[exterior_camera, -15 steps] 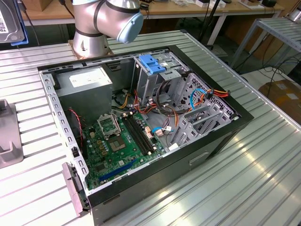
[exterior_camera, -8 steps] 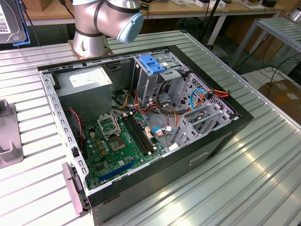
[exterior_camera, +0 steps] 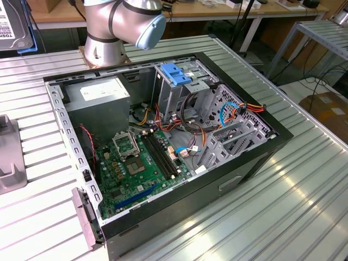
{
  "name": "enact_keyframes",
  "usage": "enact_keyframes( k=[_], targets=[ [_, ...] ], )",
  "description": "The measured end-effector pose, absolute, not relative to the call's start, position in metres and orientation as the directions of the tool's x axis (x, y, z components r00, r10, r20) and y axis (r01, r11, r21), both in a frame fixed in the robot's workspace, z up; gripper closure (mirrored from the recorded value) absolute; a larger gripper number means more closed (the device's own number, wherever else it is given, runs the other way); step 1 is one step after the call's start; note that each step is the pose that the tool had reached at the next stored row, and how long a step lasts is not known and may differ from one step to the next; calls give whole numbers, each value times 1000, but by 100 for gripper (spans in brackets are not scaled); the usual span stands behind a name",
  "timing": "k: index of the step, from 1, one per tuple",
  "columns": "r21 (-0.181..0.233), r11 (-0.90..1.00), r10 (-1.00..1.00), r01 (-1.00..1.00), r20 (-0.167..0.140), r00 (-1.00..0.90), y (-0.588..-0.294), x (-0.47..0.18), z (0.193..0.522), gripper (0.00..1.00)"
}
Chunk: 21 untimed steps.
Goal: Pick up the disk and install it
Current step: 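Pick up the disk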
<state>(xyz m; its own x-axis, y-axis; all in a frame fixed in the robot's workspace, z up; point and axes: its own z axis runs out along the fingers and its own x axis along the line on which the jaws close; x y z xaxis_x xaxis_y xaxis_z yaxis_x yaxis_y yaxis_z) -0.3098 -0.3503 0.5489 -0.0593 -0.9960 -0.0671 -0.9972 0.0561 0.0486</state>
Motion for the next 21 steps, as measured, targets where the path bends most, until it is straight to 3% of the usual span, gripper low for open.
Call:
enact_keyframes(
  k=[21],
  targets=[
    [49, 56, -996, -997, -67, -59, -354, -302, 549, 63]
  ],
)
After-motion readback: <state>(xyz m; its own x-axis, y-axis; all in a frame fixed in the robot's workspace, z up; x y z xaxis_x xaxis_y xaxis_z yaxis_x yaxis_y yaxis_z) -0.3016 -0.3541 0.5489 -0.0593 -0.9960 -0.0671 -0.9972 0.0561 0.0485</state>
